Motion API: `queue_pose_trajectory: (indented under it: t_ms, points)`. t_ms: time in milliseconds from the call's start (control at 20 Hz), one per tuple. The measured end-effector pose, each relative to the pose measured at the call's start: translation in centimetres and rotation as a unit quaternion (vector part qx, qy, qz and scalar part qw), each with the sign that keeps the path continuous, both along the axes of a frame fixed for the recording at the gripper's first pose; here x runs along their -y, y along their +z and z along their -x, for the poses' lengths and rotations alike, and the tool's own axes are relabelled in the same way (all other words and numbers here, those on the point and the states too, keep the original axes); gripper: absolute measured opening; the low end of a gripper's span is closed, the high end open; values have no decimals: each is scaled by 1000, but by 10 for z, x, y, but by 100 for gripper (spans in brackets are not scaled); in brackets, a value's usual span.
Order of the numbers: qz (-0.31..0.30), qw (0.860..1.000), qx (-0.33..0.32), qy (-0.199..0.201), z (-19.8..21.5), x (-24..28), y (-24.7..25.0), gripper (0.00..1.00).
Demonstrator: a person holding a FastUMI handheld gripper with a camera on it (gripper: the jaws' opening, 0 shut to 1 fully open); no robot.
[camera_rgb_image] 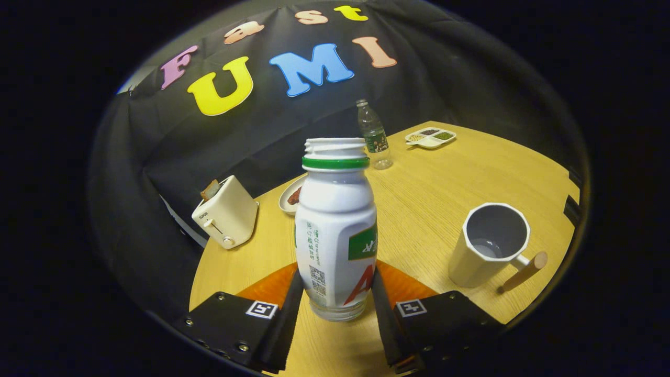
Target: Take the bottle from table, then pour the juice into the cup, finally place the bottle on the coaster
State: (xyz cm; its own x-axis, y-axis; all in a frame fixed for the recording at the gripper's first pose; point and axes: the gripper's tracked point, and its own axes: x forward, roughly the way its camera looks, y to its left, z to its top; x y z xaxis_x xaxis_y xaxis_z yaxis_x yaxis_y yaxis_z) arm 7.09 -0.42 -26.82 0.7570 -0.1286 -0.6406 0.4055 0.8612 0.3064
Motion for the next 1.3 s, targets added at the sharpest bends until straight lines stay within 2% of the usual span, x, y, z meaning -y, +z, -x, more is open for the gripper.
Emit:
queue_pose_trajectory:
  t_ms: [450,1050,1300]
  points:
    - [78,997,26,4,-40,9,-1,67]
    - [132,990,42,-14,-93,28,-19,67]
    - [161,986,36,-5,-110,35,-26,67]
